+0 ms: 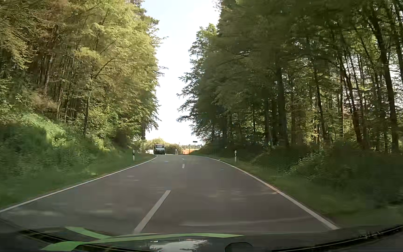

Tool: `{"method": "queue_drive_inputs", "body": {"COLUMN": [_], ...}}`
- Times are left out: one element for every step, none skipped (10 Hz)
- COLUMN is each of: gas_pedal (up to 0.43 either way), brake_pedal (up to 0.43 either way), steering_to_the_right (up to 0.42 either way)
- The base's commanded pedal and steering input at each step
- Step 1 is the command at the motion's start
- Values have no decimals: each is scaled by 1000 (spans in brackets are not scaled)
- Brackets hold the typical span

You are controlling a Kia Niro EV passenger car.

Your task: Follow the waypoints while adhering to traffic rules and regulations

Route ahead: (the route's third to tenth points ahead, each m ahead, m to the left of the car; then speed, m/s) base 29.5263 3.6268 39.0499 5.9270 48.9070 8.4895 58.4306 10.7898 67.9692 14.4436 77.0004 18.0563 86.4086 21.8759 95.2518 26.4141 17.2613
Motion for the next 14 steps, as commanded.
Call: {"method": "queue_drive_inputs", "body": {"gas_pedal": [169, 169, 169, 150, 130, 118, 118, 130, 130, 130, 98, 87, 98, 110], "brake_pedal": [0, 0, 0, 0, 0, 0, 0, 0, 0, 0, 0, 0, 0, 0], "steering_to_the_right": [-29, -28, -28, -28, -26, -26, -26, -26, -26, -26, -26, -26, -25, -26]}}
